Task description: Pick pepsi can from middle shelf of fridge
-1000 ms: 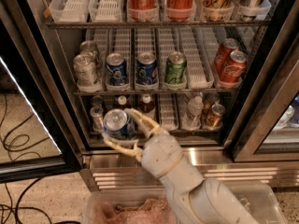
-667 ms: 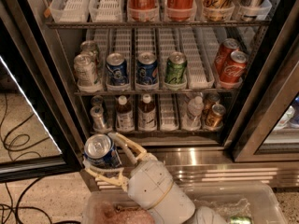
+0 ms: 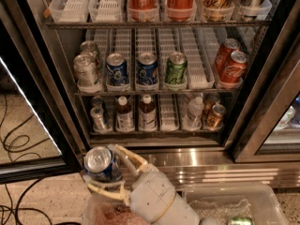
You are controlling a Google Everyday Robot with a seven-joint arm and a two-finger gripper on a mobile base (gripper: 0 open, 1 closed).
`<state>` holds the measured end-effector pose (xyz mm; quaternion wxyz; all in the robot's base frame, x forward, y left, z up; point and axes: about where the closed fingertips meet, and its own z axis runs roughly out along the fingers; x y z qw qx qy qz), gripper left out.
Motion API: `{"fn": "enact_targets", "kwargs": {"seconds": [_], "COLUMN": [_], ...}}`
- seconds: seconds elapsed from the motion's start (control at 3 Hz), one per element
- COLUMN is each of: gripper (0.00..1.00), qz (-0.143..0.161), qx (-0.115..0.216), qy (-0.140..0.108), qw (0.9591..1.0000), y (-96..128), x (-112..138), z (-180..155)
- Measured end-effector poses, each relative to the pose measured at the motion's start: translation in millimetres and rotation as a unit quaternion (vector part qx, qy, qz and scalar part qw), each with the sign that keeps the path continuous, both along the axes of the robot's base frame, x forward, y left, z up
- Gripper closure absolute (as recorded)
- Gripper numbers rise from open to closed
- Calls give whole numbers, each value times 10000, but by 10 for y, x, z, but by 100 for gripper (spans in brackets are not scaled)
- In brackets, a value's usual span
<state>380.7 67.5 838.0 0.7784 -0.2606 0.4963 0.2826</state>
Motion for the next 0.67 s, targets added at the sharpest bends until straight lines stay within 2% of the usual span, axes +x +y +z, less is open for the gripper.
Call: {"fn": "enact_targets", "kwargs": {"seconds": [0.33,0.67], "gripper": [100,100], "qz": [-13,-13], "qx": [-7,-7], "qy": [283,283], "qw": [9996,9996], "y": [-18,-18], "x": [-459,-459], "z": [-201,-201]}}
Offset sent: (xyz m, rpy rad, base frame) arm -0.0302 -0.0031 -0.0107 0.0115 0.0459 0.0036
